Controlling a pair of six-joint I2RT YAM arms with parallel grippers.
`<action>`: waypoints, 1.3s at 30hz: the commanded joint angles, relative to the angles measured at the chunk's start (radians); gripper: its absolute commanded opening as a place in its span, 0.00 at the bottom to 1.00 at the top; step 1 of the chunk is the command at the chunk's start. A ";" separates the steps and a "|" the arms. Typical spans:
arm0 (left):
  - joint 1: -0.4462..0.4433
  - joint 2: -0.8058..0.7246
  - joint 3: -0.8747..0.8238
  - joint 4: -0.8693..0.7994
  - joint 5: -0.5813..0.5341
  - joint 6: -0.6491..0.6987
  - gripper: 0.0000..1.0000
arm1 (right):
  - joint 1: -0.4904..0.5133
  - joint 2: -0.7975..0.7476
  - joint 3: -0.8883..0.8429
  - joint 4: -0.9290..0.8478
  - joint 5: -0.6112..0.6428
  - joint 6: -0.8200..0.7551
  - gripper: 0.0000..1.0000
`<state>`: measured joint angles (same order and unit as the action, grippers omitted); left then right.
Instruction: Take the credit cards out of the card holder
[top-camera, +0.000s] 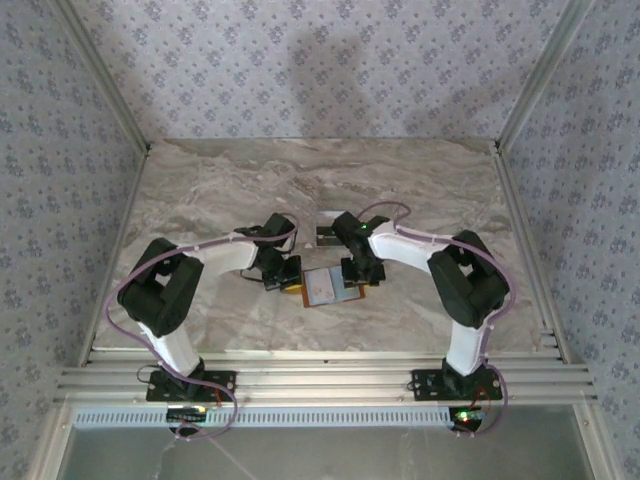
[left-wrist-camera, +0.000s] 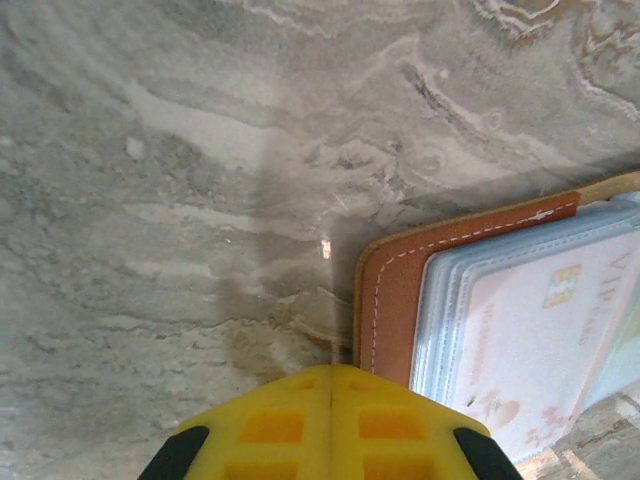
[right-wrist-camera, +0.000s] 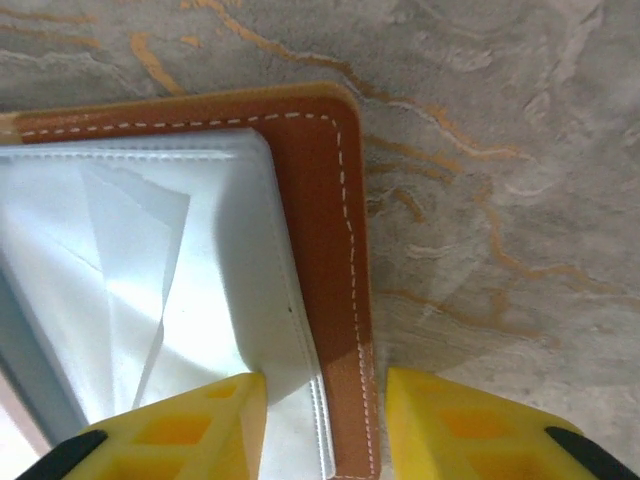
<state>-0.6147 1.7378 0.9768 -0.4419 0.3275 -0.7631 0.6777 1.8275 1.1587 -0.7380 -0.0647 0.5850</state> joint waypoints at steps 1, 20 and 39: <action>0.006 0.020 0.061 -0.061 -0.028 0.032 0.02 | -0.012 -0.010 -0.053 0.061 -0.078 0.000 0.35; -0.071 -0.003 0.173 -0.166 -0.079 0.042 0.11 | -0.007 -0.154 -0.052 -0.024 -0.031 0.029 0.35; -0.091 0.090 0.162 -0.123 -0.072 0.051 0.16 | -0.010 -0.099 -0.077 0.286 -0.302 0.124 0.31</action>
<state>-0.7025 1.8122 1.1294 -0.5713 0.2611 -0.7238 0.6678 1.6955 1.1053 -0.5198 -0.3038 0.6704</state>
